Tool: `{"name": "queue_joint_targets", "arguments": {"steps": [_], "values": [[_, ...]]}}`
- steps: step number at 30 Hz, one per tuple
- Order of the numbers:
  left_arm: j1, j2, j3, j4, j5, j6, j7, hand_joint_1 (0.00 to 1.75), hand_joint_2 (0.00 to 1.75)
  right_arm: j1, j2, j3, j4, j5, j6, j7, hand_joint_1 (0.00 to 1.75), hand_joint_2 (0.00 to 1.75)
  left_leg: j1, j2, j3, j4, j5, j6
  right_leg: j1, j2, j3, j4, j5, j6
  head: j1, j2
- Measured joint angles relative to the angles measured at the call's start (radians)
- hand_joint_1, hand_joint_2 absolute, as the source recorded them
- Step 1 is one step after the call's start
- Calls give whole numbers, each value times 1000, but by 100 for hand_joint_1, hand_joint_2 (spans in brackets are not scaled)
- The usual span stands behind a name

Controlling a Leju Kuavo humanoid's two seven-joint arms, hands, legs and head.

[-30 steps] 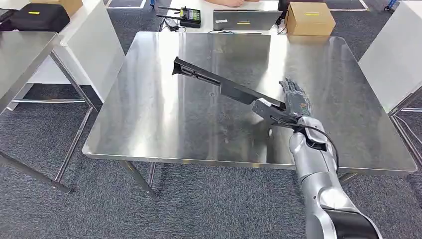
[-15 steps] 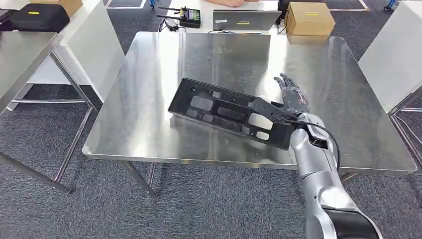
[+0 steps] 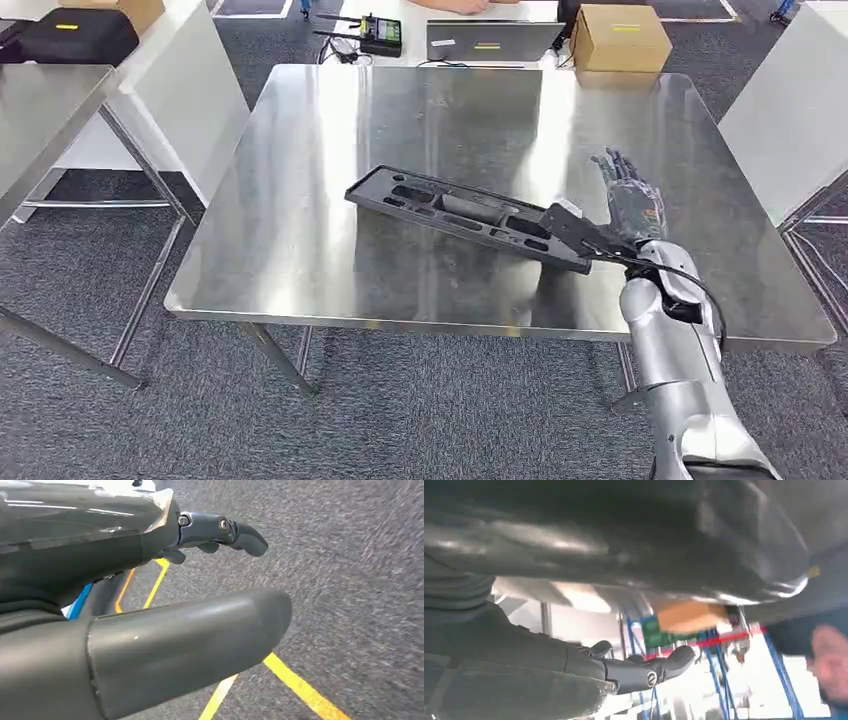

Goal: Take the parts from the cabinet and place them on the table.

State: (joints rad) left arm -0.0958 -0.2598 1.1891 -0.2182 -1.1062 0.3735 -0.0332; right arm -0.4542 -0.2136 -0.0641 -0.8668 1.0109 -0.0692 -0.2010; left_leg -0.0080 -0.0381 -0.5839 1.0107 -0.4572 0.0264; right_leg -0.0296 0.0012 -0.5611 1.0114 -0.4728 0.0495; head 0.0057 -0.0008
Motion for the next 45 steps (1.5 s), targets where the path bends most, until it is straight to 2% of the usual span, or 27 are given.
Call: {"name": "queue_joint_targets", "arguments": {"steps": [3, 5, 6, 9, 11, 13, 17, 20, 27, 31, 33, 34, 35, 36, 38, 39, 40, 41, 43, 44, 45], "values": [[0, 0, 5, 0, 24, 10, -37, 0, 0, 62, 11, -29, -112, -98, -122, -31, 0, 0, 0, -2, 0, 0, 0, 0, 0, -1, 0, 0, 0, 0, 0, 0], [0, 0, 11, 0, 29, 15, -43, 0, 0, 175, 52, -75, -268, -203, -173, -73, 0, 0, 2, -6, 0, 0, 0, 0, 1, -5, 1, 0, -2, 0, 0, 0], [1, -1, 14, 0, 29, 19, -45, 0, 0, 262, 81, -117, -404, -281, -214, -125, 0, 0, 3, -13, 0, 0, -2, -1, 2, -10, 4, 0, -7, 1, 1, 0], [4, -2, 19, 0, 36, 34, -46, 0, 0, 447, 196, -192, -639, -456, -286, -281, 0, 0, 3, -13, 1, -1, -6, -1, 2, -11, 4, 0, -9, 1, -1, 0], [3, -2, 22, 0, 39, 37, -43, 0, 0, 559, 273, -233, -791, -559, -302, -385, 0, 0, 3, -12, 1, -1, -8, -2, 3, -11, 4, 0, -11, -2, 0, 0], [2, -2, 27, 0, 42, 42, -38, 0, 0, 638, 350, -251, -902, -611, -294, -444, 0, 0, 4, -8, 4, -1, -11, -4, 3, -4, 5, 0, -12, -3, 0, 0], [-3, -1, 33, -1, 50, 43, -32, 0, 0, 742, 461, -265, -1032, -614, -270, -471, 0, 0, 4, -1, 8, -2, -13, -6, 4, 1, 6, 0, -12, -4, 0, 0], [-6, -1, 33, -1, 51, 43, -32, 0, 0, 777, 504, -268, -1079, -614, -266, -473, 0, 0, 4, 0, 11, -2, -13, -6, 4, 1, 4, 0, -12, -4, 0, 0], [-11, -3, 59, -1, 93, 66, 20, 0, 0, 794, 552, -259, -1093, -627, -218, -467, 0, 0, 0, 1, 11, 5, -18, 2, -2, 1, 13, -2, -12, -2, 0, 0], [-11, -14, 81, -1, 114, 80, 29, 0, 0, 777, 566, -232, -1066, -604, -197, -468, 0, 0, -2, 1, 9, 14, -25, 12, -3, 1, 16, -2, -14, 3, 0, 0], [-12, -19, 90, -1, 122, 84, 29, 0, 0, 774, 570, -224, -1059, -598, -193, -470, 0, 0, -2, 0, 12, 11, -16, 22, -3, 1, 23, -11, -7, 16, 0, 0], [-12, -24, 93, -1, 124, 84, 29, 0, 0, 772, 570, -220, -1058, -598, -193, -470, 0, 0, 9, 1, 19, -10, -4, 28, 6, 1, 25, -10, -11, 18, 0, 0], [-13, -29, 96, -1, 124, 84, 30, 0, 0, 771, 570, -217, -1055, -598, -193, -471, 0, 0, 12, 5, 24, -20, 3, 30, 2, -1, 13, 9, -30, 16, 0, 0], [-14, -30, 100, -1, 125, 83, 31, 0, 0, 769, 569, -215, -1054, -597, -193, -471, 0, 0, 15, 6, 22, -20, 6, 34, 5, 0, -8, 61, -67, 7, 4, 0], [-13, -35, 103, -1, 125, 82, 32, 0, 0, 769, 568, -214, -1048, -595, -192, -472, 0, 0, 15, 9, 15, -20, 8, 34, 4, 0, -72, 218, -139, 1, 6, 0], [-14, -35, 104, -1, 126, 82, 36, 0, 0, 769, 567, -214, -1046, -595, -191, -472, 0, 0, 15, 10, 12, -20, 10, 33, 3, 0, -95, 277, -157, 5, 6, 0], [-14, -35, 107, -1, 127, 82, 39, 0, 0, 769, 567, -214, -1043, -595, -191, -471, 0, 0, 16, 10, 9, -20, 12, 30, 0, 0, -95, 289, -154, 14, 6, 0], [-14, -36, 108, -1, 129, 81, 40, 0, 0, 769, 567, -214, -1041, -595, -191, -471, 0, 0, 19, 10, 7, -19, 14, 26, -4, 0, -67, 245, -132, 29, 6, 0], [-14, -39, 108, -1, 131, 80, 40, 0, 0, 767, 567, -213, -1040, -595, -191, -470, 0, 0, 28, 7, 4, -15, 17, 17, -13, 0, 35, 66, -68, 58, 6, 0], [-15, -39, 109, -1, 131, 80, 40, 0, 0, 766, 567, -213, -1040, -595, -191, -470, 0, 0, 26, 6, 1, -8, 17, 7, -20, 1, 85, -27, -57, 64, 6, 0], [-16, -38, 109, -1, 131, 80, 40, 0, 0, 764, 567, -213, -1037, -595, -191, -470, 0, 0, 26, 1, -5, -7, 20, -1, -6, 14, 88, -8, -47, 51, 7, 0]]}}
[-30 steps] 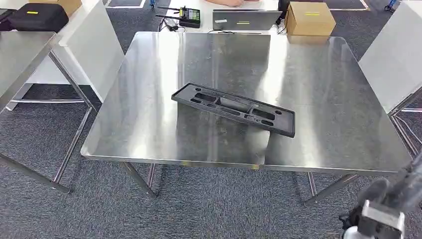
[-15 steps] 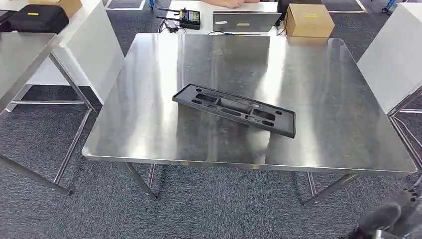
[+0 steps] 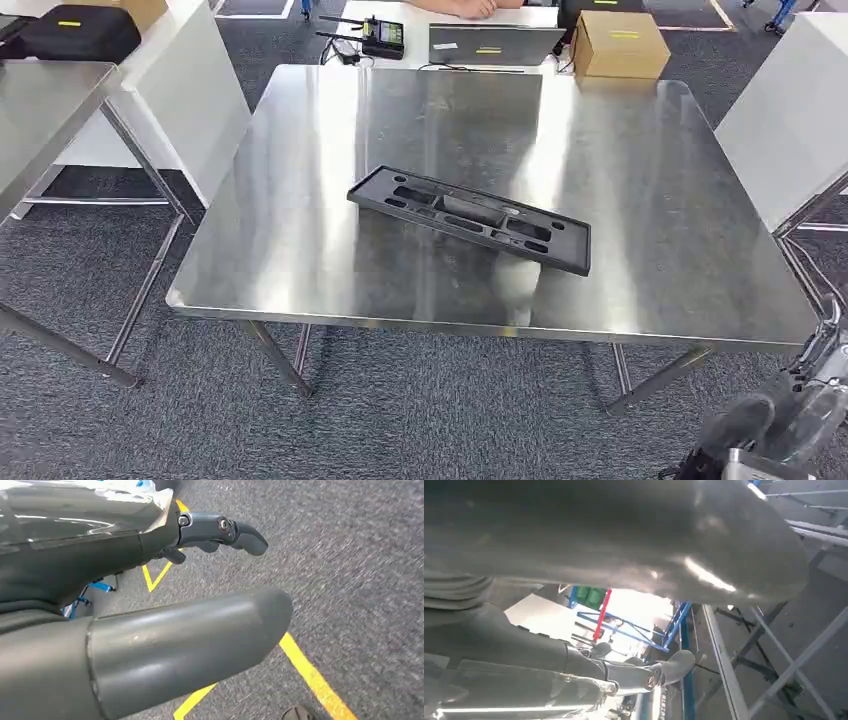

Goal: Take the parts from the cabinet and place them on the table.

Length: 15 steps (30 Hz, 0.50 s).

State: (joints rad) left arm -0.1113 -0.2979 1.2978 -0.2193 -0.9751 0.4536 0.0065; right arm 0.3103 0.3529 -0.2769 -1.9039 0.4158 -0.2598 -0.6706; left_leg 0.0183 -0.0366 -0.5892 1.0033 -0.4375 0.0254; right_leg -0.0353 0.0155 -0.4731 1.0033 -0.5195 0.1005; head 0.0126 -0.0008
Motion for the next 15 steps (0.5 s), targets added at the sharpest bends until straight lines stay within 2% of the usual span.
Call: {"name": "queue_joint_targets", "arguments": {"steps": [1, 2, 3, 4, 5, 6, 8, 9, 10, 11, 12, 13, 14, 15], "values": [[-1, -2, 0, 0, 0, 0, 0, 0, 0, 1, 0, 0, 0, 0, 0, 2, 0, 0, -4, -2, 1, 7, 2, -6, 1, 6, -12, 1, 7, -10, -1, 0], [-2, -2, 0, 0, 0, 0, 0, 0, 0, -2, 1, 0, 1, -1, 1, 7, 0, 0, -5, -3, -3, 10, 4, -11, 1, 7, -21, -1, -3, -24, -1, 0], [-1, -2, 0, 0, 1, 0, 2, 0, 0, -3, 0, 0, 4, -2, 8, 10, 0, 0, -4, -7, -5, 5, 8, -17, 3, 5, -25, 3, -4, -31, -2, 0], [0, -2, 2, 0, 1, 0, 3, 0, 0, -4, 1, 0, 6, -4, 10, 12, 0, 0, 3, -6, -10, 8, 8, -21, -8, 1, -30, 0, 4, -47, -2, 0], [1, -2, 6, 0, 3, 0, 4, 0, 0, -7, 1, 0, 10, -6, 13, 16, 0, 0, 5, 8, -16, 25, -18, -22, -8, -4, -37, 0, 10, -58, -4, 0], [0, -2, 8, 0, 3, 0, 6, 0, 0, -8, 1, -1, 14, -7, 16, 19, 0, 0, 5, 22, -30, 67, -67, -23, -4, -6, -44, 0, 17, -70, -4, 0], [-1, -3, 9, 0, 10, 4, 8, 0, 0, -13, 1, -4, 37, -10, 17, 27, 0, 0, 4, 28, -81, 226, -178, -27, 5, -17, -64, 1, 29, -87, -5, 0], [-1, -3, 11, 0, 11, 6, 8, 0, 0, -19, 1, -7, 56, -11, 18, 30, 0, 0, 4, 29, -98, 289, -204, -27, 10, -20, -67, 2, 36, -90, -5, 0], [-1, -4, 13, 0, 13, 7, 9, 0, 0, -27, 0, -16, 88, -11, 18, 31, 0, 0, 4, 29, -96, 316, -203, -25, 14, -22, -75, 2, 44, -90, -5, 0], [-2, -4, 15, 0, 13, 8, 9, 0, 0, -31, 0, -23, 110, -11, 21, 31, 0, 0, 3, 29, -76, 300, -181, -21, 18, -24, -84, 3, 51, -89, -5, 0], [-2, -5, 16, 0, 13, 8, 9, 0, 0, -34, 0, -28, 124, -11, 21, 30, 0, 0, 2, 29, -34, 244, -150, -15, 21, -25, -90, 3, 57, -87, -5, 0], [-1, -6, 18, 0, 16, 9, 9, 0, 0, -38, 0, -32, 136, -11, 21, 29, 0, 0, 1, 29, 34, 145, -115, -7, 23, -26, -94, 3, 60, -82, -5, 0], [-2, -7, 18, 0, 19, 10, 9, 0, 0, -45, 0, -35, 149, -2, 21, 32, 0, 0, -2, 30, 97, 51, -97, 4, 23, -26, -95, 3, 65, -81, -5, 0], [-4, -7, 19, 0, 22, 15, 9, 0, 0, -52, -1, -40, 168, 15, 18, 43, 0, 0, -7, 33, 132, -7, -116, 8, 29, -28, -99, 4, 70, -74, -5, 0]]}}
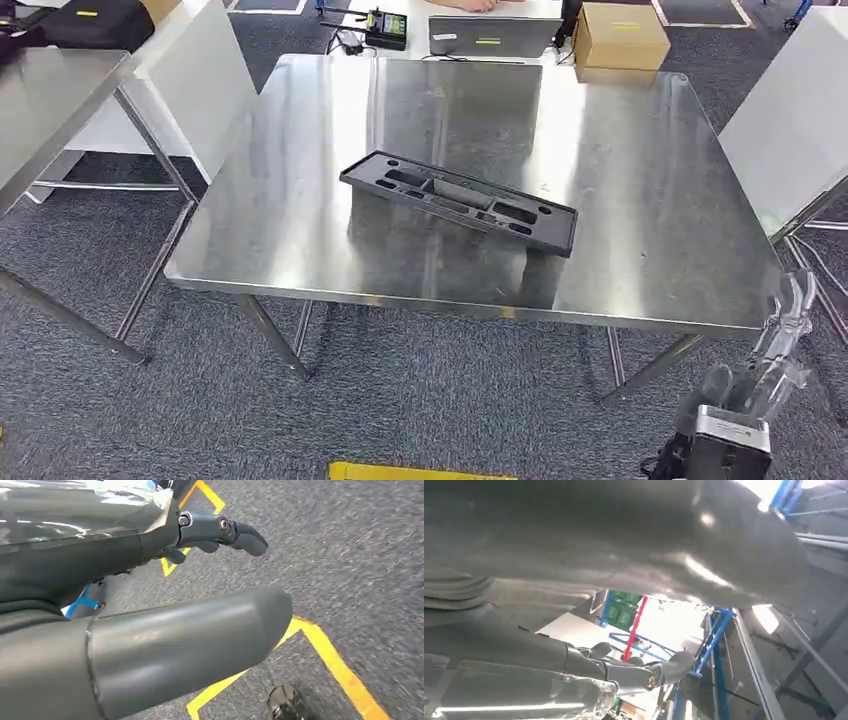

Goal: Take the parts from the cabinet and place them on the table.

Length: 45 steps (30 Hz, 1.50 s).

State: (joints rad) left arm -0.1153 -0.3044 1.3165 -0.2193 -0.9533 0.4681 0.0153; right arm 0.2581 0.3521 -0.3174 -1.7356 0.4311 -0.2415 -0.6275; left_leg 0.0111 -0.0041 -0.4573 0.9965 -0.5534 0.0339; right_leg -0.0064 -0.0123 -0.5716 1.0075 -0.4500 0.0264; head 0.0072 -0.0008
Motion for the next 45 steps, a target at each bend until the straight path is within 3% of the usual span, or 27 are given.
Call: {"name": "queue_joint_targets", "arguments": {"steps": [3, 5, 6, 8, 10, 12, 14, 15, 16, 18, 20, 21, 23, 24, 25, 27, 29, 30, 31, 33, 35, 36, 38, 40, 42, 44, 45], "values": [[-3, -5, 5, 0, 12, 20, -1, 0, 0, -46, -10, -34, 132, 27, 6, 26, 0, 0, -13, -1, -14, -1, 18, 0, -6, -6, -2, -5, 20, 23, 0, 0], [-5, -14, 8, 0, 24, 43, -7, 0, 0, -103, -31, -73, 309, 67, -32, 17, 0, 0, -2, 7, -26, -23, 49, 16, -5, -3, -9, 0, 19, 31, 2, 0], [-7, -18, 11, 0, 28, 55, -10, 0, 0, -142, -40, -97, 413, 85, -56, 11, 0, 0, -4, 7, -40, -26, 58, 23, -4, -2, -28, 23, -17, 26, 2, 0], [-8, -21, 17, 1, 38, 74, -12, 0, 0, -226, -66, -144, 640, 105, -114, 6, 0, 0, -6, 12, -68, -25, 81, 30, -7, 3, -70, 154, -115, 14, 5, 0], [-7, -21, 22, 1, 46, 86, -12, 0, 0, -273, -89, -181, 821, 118, -149, 27, 0, 0, -8, 10, -100, -23, 104, 30, -9, 3, -91, 273, -156, 23, 5, 0], [-7, -22, 30, 2, 63, 105, -13, 0, 0, -304, -115, -214, 1018, 147, -197, 90, 0, 0, -8, 6, -125, -16, 122, 25, -11, 4, -38, 235, -105, 53, 5, 0], [-7, -23, 39, 5, 74, 118, -13, 0, 0, -332, -134, -222, 1130, 173, -203, 145, 0, 0, -6, 5, -146, -2, 133, 16, -16, 4, 75, 62, -55, 69, 5, 0], [-7, -22, 42, 8, 79, 125, -13, 0, 0, -343, -140, -225, 1184, 183, -205, 178, 0, 0, -10, 6, -157, 4, 137, 9, -17, 7, 116, -13, -86, 61, 5, 0], [-8, -23, 47, 9, 84, 133, -13, 0, 0, -348, -145, -230, 1230, 191, -205, 214, 0, 0, -13, 5, -163, 8, 146, 3, -5, 14, 134, -37, -91, 51, 5, 0], [-8, -22, 52, 16, 94, 142, -15, 0, 0, -349, -155, -237, 1300, 200, -204, 267, 0, 0, -13, 4, -163, 8, 159, -5, -4, 11, 116, -29, -87, 43, 5, 0], [-7, -22, 59, 20, 96, 148, -16, 0, 0, -352, -159, -240, 1352, 211, -196, 298, 0, 0, -7, 2, -170, 14, 154, -17, -18, 9, 103, -31, -73, 16, 6, 0], [-7, -22, 63, 24, 96, 148, -16, 0, 0, -356, -163, -241, 1373, 219, -186, 324, 0, 0, -6, 2, -183, 35, 113, -22, -15, 8, 93, -30, -65, 3, 5, 0], [-7, -22, 64, 26, 95, 148, -15, 0, 0, -357, -170, -243, 1406, 236, -174, 371, 0, 0, -4, 1, -221, 166, -11, -29, -11, 5, 70, -29, -47, -21, 5, 0], [-7, -22, 65, 26, 94, 147, -14, 0, 0, -356, -173, -243, 1420, 236, -167, 407, 0, 0, -2, 1, -241, 246, -53, -32, -8, 2, 63, -28, -37, -23, 4, 0], [-7, -22, 65, 26, 94, 146, -14, 0, 0, -353, -175, -244, 1431, 236, -158, 436, 0, 0, -1, 2, -251, 306, -65, -33, -5, 1, 52, -27, -27, -23, 5, 0], [-7, -22, 65, 26, 94, 140, -13, 0, 0, -346, -182, -248, 1453, 245, -135, 488, 0, 0, 0, 2, -215, 300, -19, -29, -3, -2, 29, -24, -11, -18, 4, 0], [-7, -22, 65, 26, 92, 134, -11, 0, 0, -336, -187, -249, 1474, 266, -112, 548, 0, 0, 0, 2, -88, 130, 44, -19, -2, -1, 13, -20, 2, -12, 4, 0], [-8, -21, 65, 26, 85, 132, -6, 0, 0, -332, -187, -249, 1482, 278, -94, 595, 0, 0, -1, 1, -27, 40, 38, -11, -2, -1, 12, -19, 6, -7, 4, 0], [-8, -21, 65, 26, 77, 128, -1, 0, 0, -328, -187, -250, 1490, 287, -73, 651, 0, 0, -6, 0, 4, -14, 22, -8, 5, -2, 8, -18, 13, -1, 5, 0], [-8, -21, 64, 26, 71, 117, 3, 0, 0, -325, -187, -249, 1505, 310, -36, 756, 0, 0, -16, 0, -4, -17, 25, -3, -2, -5, 2, -20, 28, 17, 5, 0], [-8, -22, 64, 25, 65, 113, 5, 0, 0, -316, -183, -243, 1515, 332, -18, 824, 0, 0, -17, 3, -22, -33, 51, 17, 1, -4, -4, -20, 41, 31, 5, 0], [-8, -22, 63, 25, 61, 105, 7, 0, 0, -313, -184, -238, 1519, 349, -8, 850, 0, 0, -14, 10, -30, -36, 64, 23, -5, -2, -18, 0, 11, 27, 5, 0], [-8, -21, 62, 24, 51, 93, 10, 0, 0, -311, -180, -227, 1524, 362, 10, 895, 0, 0, -14, 10, -60, -36, 85, 35, -3, 4, -60, 111, -95, 10, 12, 0], [-8, -21, 61, 24, 42, 90, 14, 0, 0, -308, -179, -222, 1527, 376, 21, 906, 0, 0, -15, 13, -95, -35, 112, 35, -6, 7, -95, 271, -167, 16, 12, 0], [-7, -21, 61, 24, 41, 90, 15, 0, 0, -306, -178, -215, 1530, 380, 24, 911, 0, 0, -14, 14, -118, -32, 136, 30, -11, 7, -64, 288, -139, 45, 13, 0], [-7, -21, 60, 24, 40, 86, 16, 0, 0, -307, -178, -208, 1531, 390, 24, 912, 0, 0, -8, 14, -152, -23, 156, 20, -17, 7, 39, 149, -77, 73, 12, 0], [-7, -21, 59, 24, 39, 84, 16, 0, 0, -308, -178, -203, 1531, 406, 27, 907, 0, 0, -10, 13, -165, -13, 163, 13, -22, 8, 109, 48, -73, 75, 13, 0]]}}
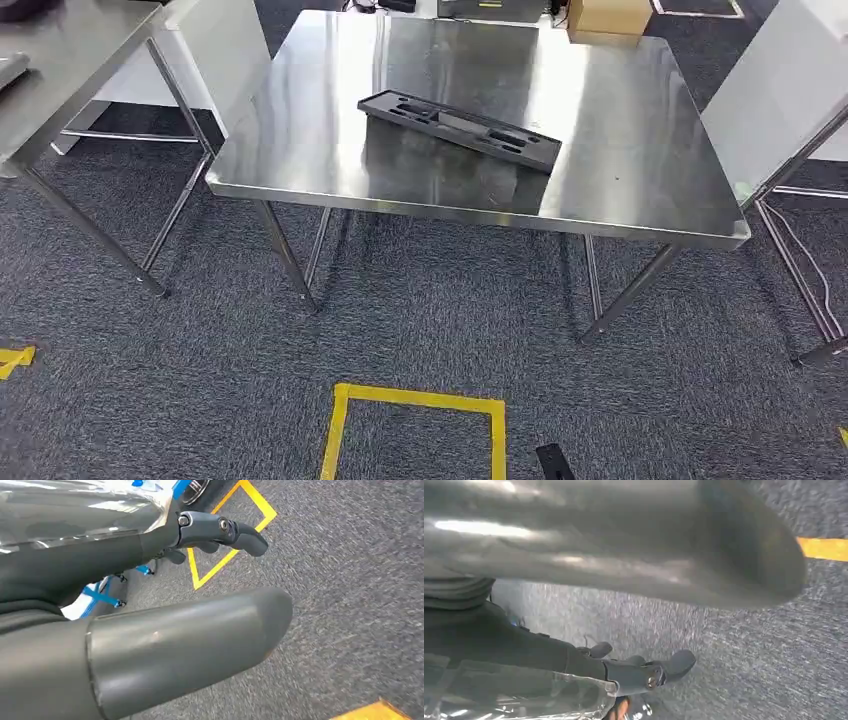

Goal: Take the parts from the cabinet and place them on the table.

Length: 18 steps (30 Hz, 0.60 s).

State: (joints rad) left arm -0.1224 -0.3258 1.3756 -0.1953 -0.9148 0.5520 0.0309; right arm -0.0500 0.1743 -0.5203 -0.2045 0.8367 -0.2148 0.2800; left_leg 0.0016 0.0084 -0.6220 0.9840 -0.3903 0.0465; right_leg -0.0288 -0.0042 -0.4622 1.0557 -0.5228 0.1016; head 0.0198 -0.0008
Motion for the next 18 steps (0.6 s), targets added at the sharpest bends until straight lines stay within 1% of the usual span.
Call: {"name": "queue_joint_targets", "arguments": {"steps": [1, 2, 3, 4, 5, 6, 7, 8, 9, 10, 11, 12, 13, 14, 15, 16, 17, 18], "values": [[0, 0, -4, -2, -2, -1, 0, 0, 0, -1, 6, 11, 0, 15, 1, -14, 0, 0, -5, 0, -14, 10, 4, -5, 2, 2, 59, -82, -25, -7, 4, 0], [0, 0, -7, -1, -6, -2, 1, 0, 0, -2, 5, 20, 0, 22, 0, -39, 0, 0, -6, 1, -18, 14, 13, -12, 12, 7, 65, -109, -40, -26, 2, 0], [1, 0, -10, -2, -10, -2, 1, 0, 0, -1, 5, 23, 1, 26, -5, -59, 0, 0, -7, 1, -18, 14, 24, -16, 12, 5, 47, -102, -37, -31, 2, 0], [1, 0, -14, -2, -16, -3, 0, 0, 0, 0, 6, 26, 1, 38, -10, -84, 0, 0, -5, 1, -19, 12, 32, -20, 16, 5, 43, -94, -34, -37, 2, 0], [4, 1, -16, -3, -19, -3, -1, 0, 0, 1, 6, 31, 1, 50, -13, -98, 0, 0, -3, 0, -21, 12, 40, -27, 11, 4, 35, -95, -26, -50, 2, 0], [5, 2, -18, -4, -24, -6, -1, 0, 0, -2, 7, 38, 2, 60, -17, -106, 0, 0, 5, -3, -30, 22, 17, -33, -3, -2, 27, -95, -14, -67, 2, 0], [6, 2, -22, -4, -30, -6, -1, 0, 0, -5, 8, 45, 2, 65, -19, -111, 0, 0, 8, -4, -43, 60, -53, -37, 1, -2, 13, -95, -2, -86, 0, 0], [6, 2, -27, -5, -34, -6, 0, 0, 0, -8, 8, 51, 2, 70, -20, -120, 0, 0, 9, -7, -61, 130, -125, -40, 4, -4, -2, -95, 10, -97, 0, 0], [6, 2, -31, -6, -47, -3, 3, 0, 0, -9, 9, 52, 2, 79, -16, -122, 0, 0, 9, -9, -81, 215, -181, -45, 7, -6, -16, -94, 22, -99, 0, 0], [7, 3, -39, -7, -63, 1, 10, 0, 0, -10, 9, 57, 2, 91, -10, -122, 0, 0, 10, -9, -95, 289, -210, -48, 9, -10, -30, -92, 33, -100, -1, 0], [8, 3, -47, -8, -73, 1, 13, 0, 0, -11, 8, 65, 2, 101, -7, -119, 0, 0, 11, -9, -97, 334, -208, -49, 11, -12, -40, -90, 44, -98, 0, 0], [8, 3, -53, -8, -75, 0, 15, 0, 0, -14, 8, 71, 2, 108, -6, -117, 0, 0, 13, -9, -80, 338, -182, -50, 11, -13, -55, -86, 54, -94, -1, 0], [8, 3, -57, -9, -78, 0, 16, 0, 0, -17, 8, 77, 2, 113, -4, -116, 0, 0, 16, -9, -41, 303, -144, -50, 11, -13, -72, -80, 63, -91, -1, 0], [8, 3, -61, -9, -80, 0, 16, 0, 0, -19, 9, 81, 2, 114, -3, -116, 0, 0, 20, -8, 25, 219, -113, -50, 9, -13, -86, -73, 68, -83, -1, 0], [8, 3, -65, -10, -81, 0, 17, 0, 0, -21, 10, 84, 2, 114, -3, -116, 0, 0, 24, -9, 95, 126, -106, -50, 8, -13, -93, -65, 71, -78, -1, 0], [6, 2, -69, -10, -82, 0, 18, 0, 0, -22, 9, 87, 2, 114, -3, -115, 0, 0, 23, -12, 148, 44, -137, -50, 13, -13, -103, -59, 75, -71, -2, 0], [6, 2, -71, -10, -82, 0, 18, 0, 0, -25, 9, 90, 2, 114, -3, -114, 0, 0, 17, -17, 158, 18, -142, -44, 16, -14, -107, -56, 82, -61, 2, 0], [6, 3, -72, -10, -82, 0, 18, 0, 0, -29, 10, 93, 2, 114, -3, -114, 0, 0, 14, -17, 148, 15, -142, -43, 16, -16, -111, -57, 93, -53, 2, 0]]}}
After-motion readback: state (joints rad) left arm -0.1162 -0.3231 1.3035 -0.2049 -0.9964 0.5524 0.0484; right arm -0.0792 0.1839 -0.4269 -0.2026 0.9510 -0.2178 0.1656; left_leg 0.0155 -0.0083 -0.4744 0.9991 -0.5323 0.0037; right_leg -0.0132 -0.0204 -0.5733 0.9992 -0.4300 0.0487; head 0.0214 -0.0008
